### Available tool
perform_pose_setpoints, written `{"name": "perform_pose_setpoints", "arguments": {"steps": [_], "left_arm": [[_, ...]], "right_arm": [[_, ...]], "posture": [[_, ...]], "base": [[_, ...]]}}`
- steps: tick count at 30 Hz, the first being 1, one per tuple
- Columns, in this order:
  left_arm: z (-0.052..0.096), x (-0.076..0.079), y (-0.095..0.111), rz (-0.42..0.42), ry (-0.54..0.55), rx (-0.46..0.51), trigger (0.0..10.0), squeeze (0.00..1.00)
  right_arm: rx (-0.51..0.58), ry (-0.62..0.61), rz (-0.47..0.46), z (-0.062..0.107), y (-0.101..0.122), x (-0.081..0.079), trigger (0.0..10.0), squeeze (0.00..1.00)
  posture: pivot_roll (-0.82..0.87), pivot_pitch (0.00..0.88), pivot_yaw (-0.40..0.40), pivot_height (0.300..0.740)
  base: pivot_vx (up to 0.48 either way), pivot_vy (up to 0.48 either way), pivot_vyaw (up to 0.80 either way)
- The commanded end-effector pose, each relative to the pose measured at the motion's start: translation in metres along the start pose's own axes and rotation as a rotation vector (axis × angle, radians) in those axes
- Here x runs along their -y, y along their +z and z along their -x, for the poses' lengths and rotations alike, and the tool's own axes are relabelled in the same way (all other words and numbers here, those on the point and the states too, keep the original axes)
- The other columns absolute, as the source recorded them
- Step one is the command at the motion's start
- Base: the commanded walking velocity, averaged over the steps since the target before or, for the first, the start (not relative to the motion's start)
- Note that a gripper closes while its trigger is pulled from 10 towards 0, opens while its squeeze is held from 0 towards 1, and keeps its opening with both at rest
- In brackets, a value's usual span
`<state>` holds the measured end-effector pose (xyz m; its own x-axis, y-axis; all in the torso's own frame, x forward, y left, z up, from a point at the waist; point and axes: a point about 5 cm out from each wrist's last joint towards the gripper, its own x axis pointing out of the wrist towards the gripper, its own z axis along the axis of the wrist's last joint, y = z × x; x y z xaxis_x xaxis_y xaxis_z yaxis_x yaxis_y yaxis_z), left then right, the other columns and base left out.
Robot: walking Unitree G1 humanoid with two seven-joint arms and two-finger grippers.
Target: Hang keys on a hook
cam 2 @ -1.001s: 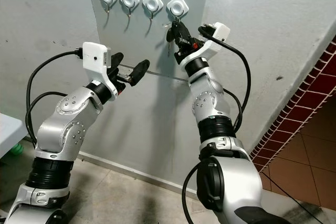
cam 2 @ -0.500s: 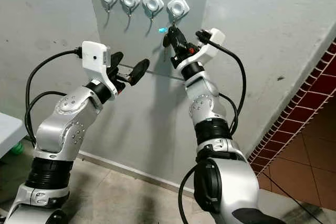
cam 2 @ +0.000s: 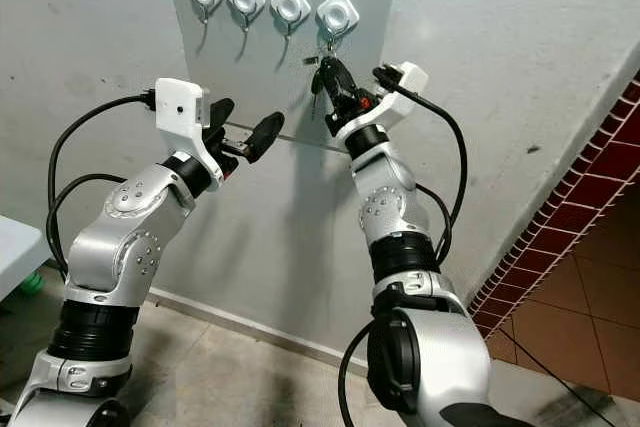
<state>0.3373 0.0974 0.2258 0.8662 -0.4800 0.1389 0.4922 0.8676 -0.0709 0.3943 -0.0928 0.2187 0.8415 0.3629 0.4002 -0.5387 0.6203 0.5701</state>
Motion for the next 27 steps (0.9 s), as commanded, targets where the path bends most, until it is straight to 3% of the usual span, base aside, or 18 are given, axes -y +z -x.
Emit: {"name": "perform_pose_setpoints", "arguments": {"steps": [1,12,20,27], "left_arm": [[0.001,0.001,0.005,-0.016,0.006,0.022,10.0,0.00],[0.004,-0.001,-0.012,-0.043,0.066,0.004,10.0,0.00],[0.012,-0.004,-0.045,-0.022,0.144,-0.055,10.0,0.00],[0.021,-0.016,-0.075,-0.040,0.229,-0.103,10.0,0.00]], "right_arm": [[-0.002,0.027,0.029,0.000,-0.001,-0.004,10.0,1.00],[-0.016,0.009,0.080,0.016,-0.011,0.003,10.0,1.00],[-0.045,-0.048,0.133,0.036,-0.022,0.014,10.0,1.00],[-0.087,-0.172,0.276,0.067,-0.036,0.033,10.0,1.00]], "posture": [[0.00,0.000,-0.026,0.740],[-0.01,0.000,-0.024,0.740],[-0.02,0.000,-0.018,0.740],[-0.04,0.000,-0.014,0.740]], "base": [[0.000,0.000,0.00],[0.000,0.000,0.00],[0.000,0.000,0.00],[0.000,0.000,0.00]]}}
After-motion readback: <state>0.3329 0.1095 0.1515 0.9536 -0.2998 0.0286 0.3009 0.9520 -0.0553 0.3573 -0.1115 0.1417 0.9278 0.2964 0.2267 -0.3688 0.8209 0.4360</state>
